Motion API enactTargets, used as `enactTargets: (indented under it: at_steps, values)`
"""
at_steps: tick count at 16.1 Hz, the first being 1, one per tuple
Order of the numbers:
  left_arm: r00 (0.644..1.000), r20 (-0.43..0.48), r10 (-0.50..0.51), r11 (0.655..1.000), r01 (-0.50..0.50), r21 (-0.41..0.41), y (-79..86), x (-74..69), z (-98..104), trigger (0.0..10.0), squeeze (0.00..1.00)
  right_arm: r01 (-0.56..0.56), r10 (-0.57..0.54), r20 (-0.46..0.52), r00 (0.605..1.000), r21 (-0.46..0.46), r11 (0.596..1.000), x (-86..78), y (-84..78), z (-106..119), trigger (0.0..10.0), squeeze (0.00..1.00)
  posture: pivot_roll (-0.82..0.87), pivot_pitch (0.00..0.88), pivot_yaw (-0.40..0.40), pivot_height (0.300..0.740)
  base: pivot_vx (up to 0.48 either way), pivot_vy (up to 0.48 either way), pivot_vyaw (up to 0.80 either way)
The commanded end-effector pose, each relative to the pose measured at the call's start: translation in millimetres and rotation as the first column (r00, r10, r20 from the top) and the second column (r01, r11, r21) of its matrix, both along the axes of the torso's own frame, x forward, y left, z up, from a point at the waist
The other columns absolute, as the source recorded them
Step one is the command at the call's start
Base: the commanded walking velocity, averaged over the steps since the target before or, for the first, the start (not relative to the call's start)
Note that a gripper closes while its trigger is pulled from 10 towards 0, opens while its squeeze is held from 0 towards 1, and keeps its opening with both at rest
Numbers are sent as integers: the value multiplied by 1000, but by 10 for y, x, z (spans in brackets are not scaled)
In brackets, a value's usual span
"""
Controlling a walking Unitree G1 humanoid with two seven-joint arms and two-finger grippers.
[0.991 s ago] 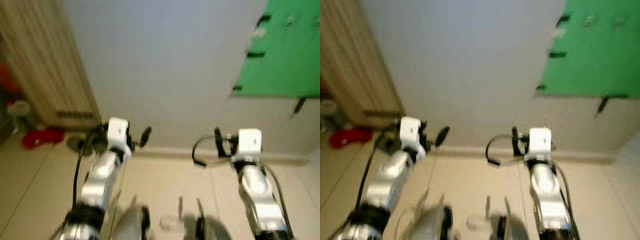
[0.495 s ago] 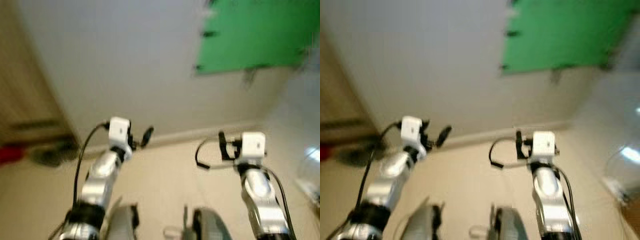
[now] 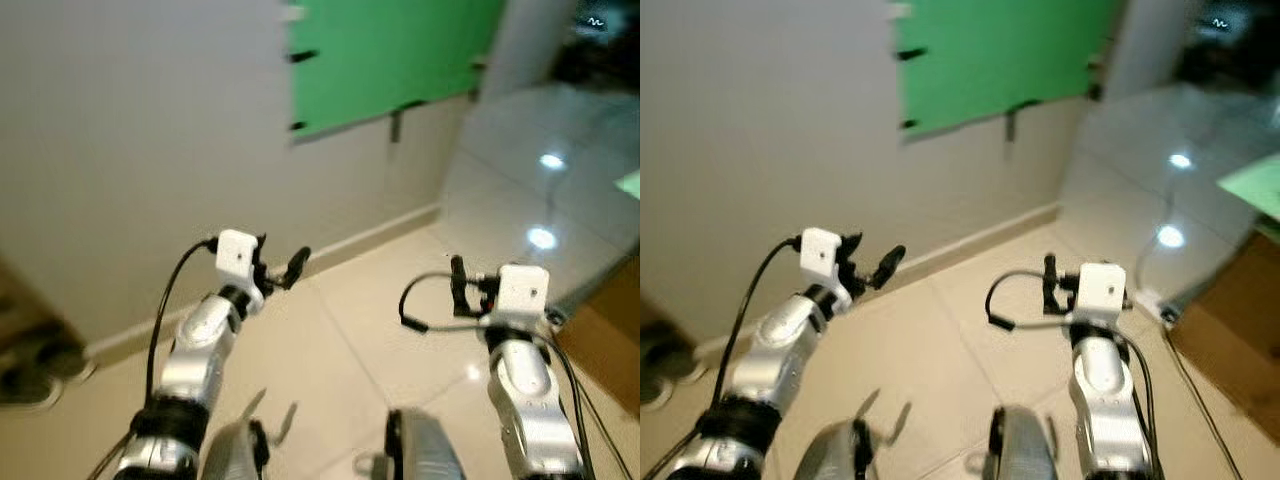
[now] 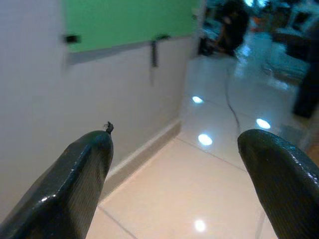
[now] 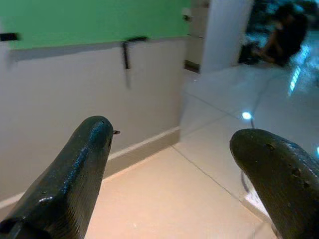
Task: Hang keys on a hook
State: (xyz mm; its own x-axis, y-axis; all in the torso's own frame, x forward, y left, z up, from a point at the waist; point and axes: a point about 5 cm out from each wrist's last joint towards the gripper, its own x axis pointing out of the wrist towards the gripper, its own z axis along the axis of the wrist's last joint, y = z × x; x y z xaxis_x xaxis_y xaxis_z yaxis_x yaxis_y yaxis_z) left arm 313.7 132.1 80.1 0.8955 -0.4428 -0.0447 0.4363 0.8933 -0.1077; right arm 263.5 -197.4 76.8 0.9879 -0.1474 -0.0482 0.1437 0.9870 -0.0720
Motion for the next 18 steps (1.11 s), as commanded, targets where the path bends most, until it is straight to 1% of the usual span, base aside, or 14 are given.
enactTargets:
  at_steps: [1, 4, 6, 7, 8, 9, 10, 12, 13, 14, 15, 17, 18]
  values:
    - [998, 28, -49, 999, 50, -14, -106, 32, 61, 10000, 0, 36, -36, 13, 999, 8, 999, -39, -96, 23, 10000, 0, -117, 0, 63, 617, 431, 0, -569]
    - [997, 34, -74, 997, 75, -28, -146, 36, 68, 10000, 0, 46, -46, -12, 999, -1, 999, -62, -108, -21, 10000, 0, -119, 0, 62, 617, 435, 0, -567]
    - [996, 34, -80, 996, 81, -33, -157, 36, 67, 10000, 0, 40, -40, -7, 999, -13, 999, -50, -94, -14, 10000, 0, -121, 0, 62, 617, 439, 0, -591]
    - [996, 36, -88, 995, 89, -40, -172, 34, 67, 10000, 0, 26, -26, 15, 1000, -57, 998, -33, -77, 22, 10000, 0, -120, 0, 61, 617, 435, 0, -519]
    - [994, 38, -98, 993, 100, -54, -203, 32, 68, 10000, 0, 25, -24, 23, 999, -65, 998, -9, -79, 47, 10000, 0, -122, 0, 61, 617, 442, 0, 0]
    - [994, 34, -100, 992, 102, -78, -220, 29, 70, 10000, 0, 26, -24, 27, 999, -51, 998, 2, -86, 62, 10000, 0, -122, 0, 61, 617, 442, 0, 0]
    - [996, 18, -89, 989, 90, -121, -227, 29, 64, 10000, 0, 25, -23, 30, 999, -44, 999, 7, -96, 73, 10000, 0, -124, 0, 62, 626, 442, 0, 0]
    - [997, 0, -80, 984, 79, -157, -233, 21, 45, 10000, 0, 22, -21, 32, 999, -44, 999, 7, -96, 81, 10000, 0, -126, 0, 63, 640, 444, 0, 0]
    - [998, -27, -64, 988, 59, -144, -211, 7, -3, 10000, 0, 10, -9, 29, 1000, -42, 999, -3, -87, 72, 10000, 0, -128, 0, 62, 649, 0, 0, 0]
    - [998, -46, -43, 993, 37, -113, -170, -11, -54, 10000, 0, -4, 5, 23, 1000, -36, 999, -20, -80, 57, 10000, 0, -126, 0, 56, 659, 0, 0, 0]
    - [998, -66, -14, 998, 10, -63, -103, -31, -118, 10000, 0, -16, 16, 9, 1000, -28, 999, -37, -74, 29, 10000, 0, -124, 0, 51, 668, 0, 0, 0]
    - [995, -98, 19, 999, -24, -44, -7, -103, -216, 10000, 0, -48, 48, -12, 999, -5, 999, -53, -49, -14, 10000, 0, -114, 0, 34, 687, 0, 0, 0]
    - [994, -105, 26, 999, -31, -45, -6, -120, -232, 10000, 0, -60, 60, -16, 998, -4, 998, -47, -33, -20, 10000, 0, -111, 0, 31, 697, 0, 0, 0]
